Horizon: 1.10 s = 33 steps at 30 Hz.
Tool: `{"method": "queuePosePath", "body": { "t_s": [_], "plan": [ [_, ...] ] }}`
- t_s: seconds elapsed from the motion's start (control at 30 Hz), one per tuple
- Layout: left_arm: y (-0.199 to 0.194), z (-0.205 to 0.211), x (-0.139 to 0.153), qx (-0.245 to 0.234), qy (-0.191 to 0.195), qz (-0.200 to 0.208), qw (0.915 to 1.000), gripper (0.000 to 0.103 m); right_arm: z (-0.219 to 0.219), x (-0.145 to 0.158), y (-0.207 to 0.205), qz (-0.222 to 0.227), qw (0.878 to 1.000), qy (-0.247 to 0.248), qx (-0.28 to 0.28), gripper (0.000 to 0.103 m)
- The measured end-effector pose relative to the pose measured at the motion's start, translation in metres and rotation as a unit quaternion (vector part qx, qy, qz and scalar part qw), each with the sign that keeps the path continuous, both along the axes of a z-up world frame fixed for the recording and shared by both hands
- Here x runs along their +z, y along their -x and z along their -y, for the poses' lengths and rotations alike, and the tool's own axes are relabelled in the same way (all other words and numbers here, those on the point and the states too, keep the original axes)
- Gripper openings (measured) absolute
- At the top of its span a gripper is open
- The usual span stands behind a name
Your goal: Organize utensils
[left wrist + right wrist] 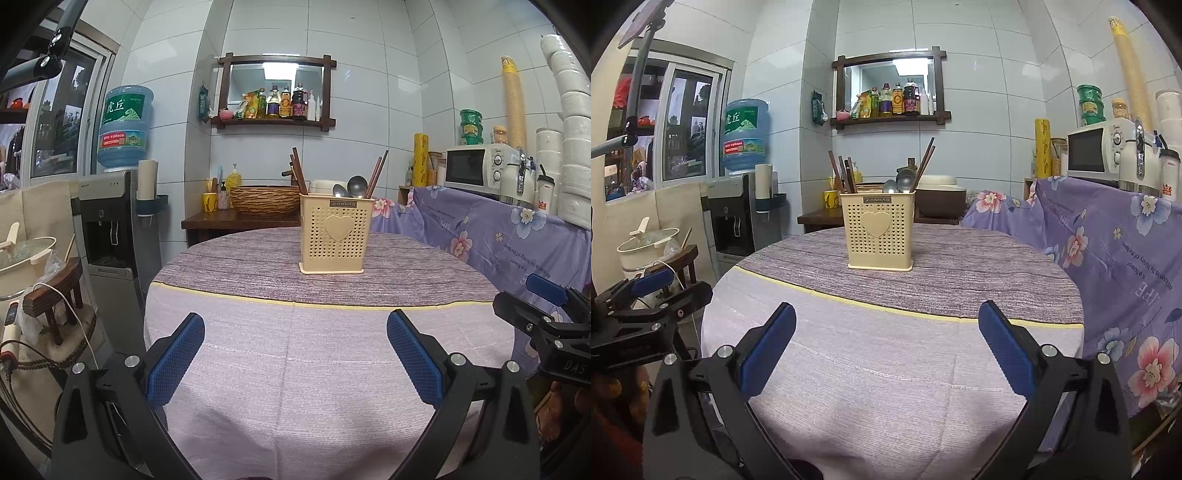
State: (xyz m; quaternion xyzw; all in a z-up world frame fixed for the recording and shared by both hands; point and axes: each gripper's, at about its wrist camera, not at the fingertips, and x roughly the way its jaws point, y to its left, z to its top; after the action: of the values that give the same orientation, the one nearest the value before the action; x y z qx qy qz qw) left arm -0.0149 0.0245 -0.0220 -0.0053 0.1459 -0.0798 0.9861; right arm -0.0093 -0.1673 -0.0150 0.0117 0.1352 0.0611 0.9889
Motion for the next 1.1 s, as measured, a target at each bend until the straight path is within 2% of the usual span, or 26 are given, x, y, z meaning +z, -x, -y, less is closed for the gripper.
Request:
{"method": "queuePosePath", "body": {
  "t_s": [1.1],
  "plan": [
    [-0.0017,-0.0005,-0.0012,0.002,-0.002,-0.004,1.0,0.098,-0.0032,-0.0043,-0.0011,-0.005,1.0,-0.004,0.001,0.097]
  ]
}}
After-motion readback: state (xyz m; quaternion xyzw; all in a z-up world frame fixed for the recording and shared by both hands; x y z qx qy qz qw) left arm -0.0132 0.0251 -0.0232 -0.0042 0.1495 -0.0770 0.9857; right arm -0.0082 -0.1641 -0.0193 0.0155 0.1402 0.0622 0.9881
